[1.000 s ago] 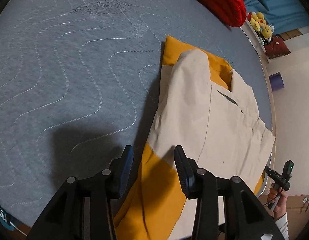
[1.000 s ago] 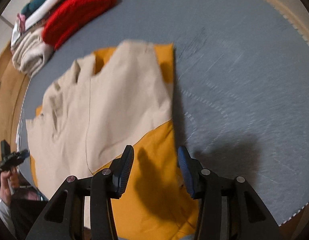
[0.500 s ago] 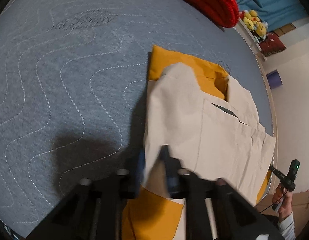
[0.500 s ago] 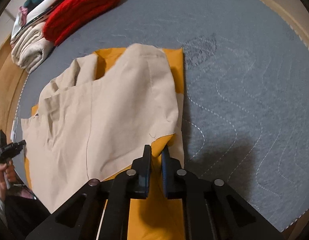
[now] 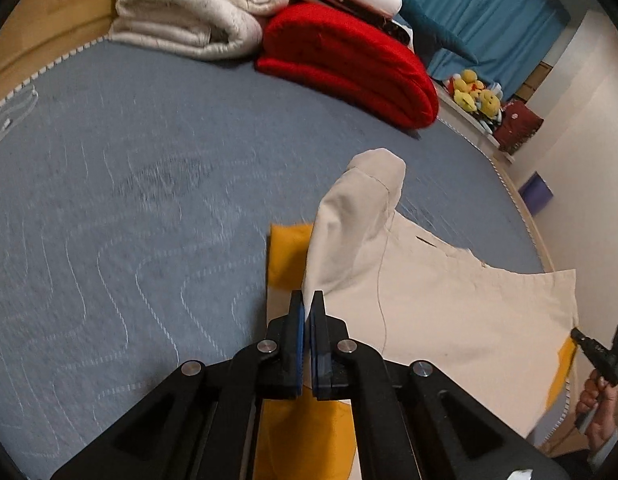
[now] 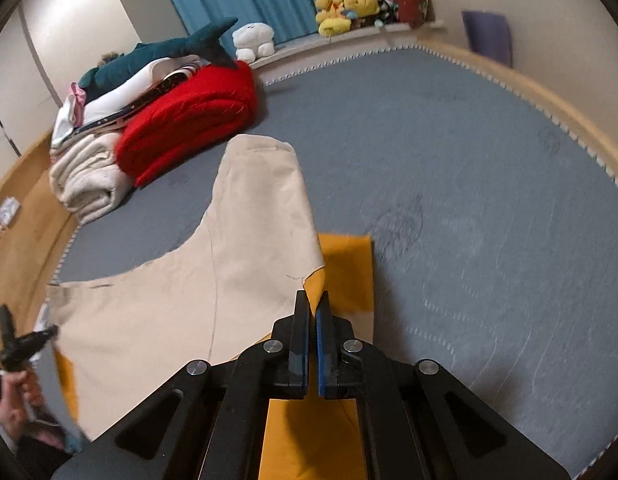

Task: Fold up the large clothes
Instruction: 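Lay the folded hem down over the jacket with both grippers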

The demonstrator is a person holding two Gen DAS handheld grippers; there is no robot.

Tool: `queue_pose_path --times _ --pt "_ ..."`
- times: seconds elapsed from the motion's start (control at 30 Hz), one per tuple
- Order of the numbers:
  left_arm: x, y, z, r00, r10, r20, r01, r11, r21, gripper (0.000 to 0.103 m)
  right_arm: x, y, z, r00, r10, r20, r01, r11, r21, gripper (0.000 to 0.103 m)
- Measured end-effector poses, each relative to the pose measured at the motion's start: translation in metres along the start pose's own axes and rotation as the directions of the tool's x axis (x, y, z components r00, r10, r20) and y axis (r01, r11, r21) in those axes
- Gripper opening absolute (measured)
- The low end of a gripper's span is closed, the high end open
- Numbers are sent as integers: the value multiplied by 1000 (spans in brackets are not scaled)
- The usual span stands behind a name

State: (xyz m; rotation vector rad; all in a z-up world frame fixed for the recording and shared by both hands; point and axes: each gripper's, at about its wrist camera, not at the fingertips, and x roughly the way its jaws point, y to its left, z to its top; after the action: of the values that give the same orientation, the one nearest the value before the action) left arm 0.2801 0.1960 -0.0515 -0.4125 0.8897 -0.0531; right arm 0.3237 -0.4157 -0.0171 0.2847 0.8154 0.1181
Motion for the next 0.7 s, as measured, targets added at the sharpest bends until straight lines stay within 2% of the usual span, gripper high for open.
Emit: queue_pose_path --times 0.23,0.33,0.5,0.7 --pt "40 1 18 996 81 39 -80 996 -27 1 40 9 16 994 -105 5 105 994 34 2" --pt "66 5 23 994 113 1 -112 992 -52 1 61 3 21 989 -146 -22 147 988 48 2" --pt "108 16 19 984 158 -80 -163 984 -70 1 115 -5 24 970 -210 -121 214 976 26 2" --pt "139 22 12 967 225 -122 -232 972 -40 2 164 -8 18 942 -279 -186 279 960 -26 2"
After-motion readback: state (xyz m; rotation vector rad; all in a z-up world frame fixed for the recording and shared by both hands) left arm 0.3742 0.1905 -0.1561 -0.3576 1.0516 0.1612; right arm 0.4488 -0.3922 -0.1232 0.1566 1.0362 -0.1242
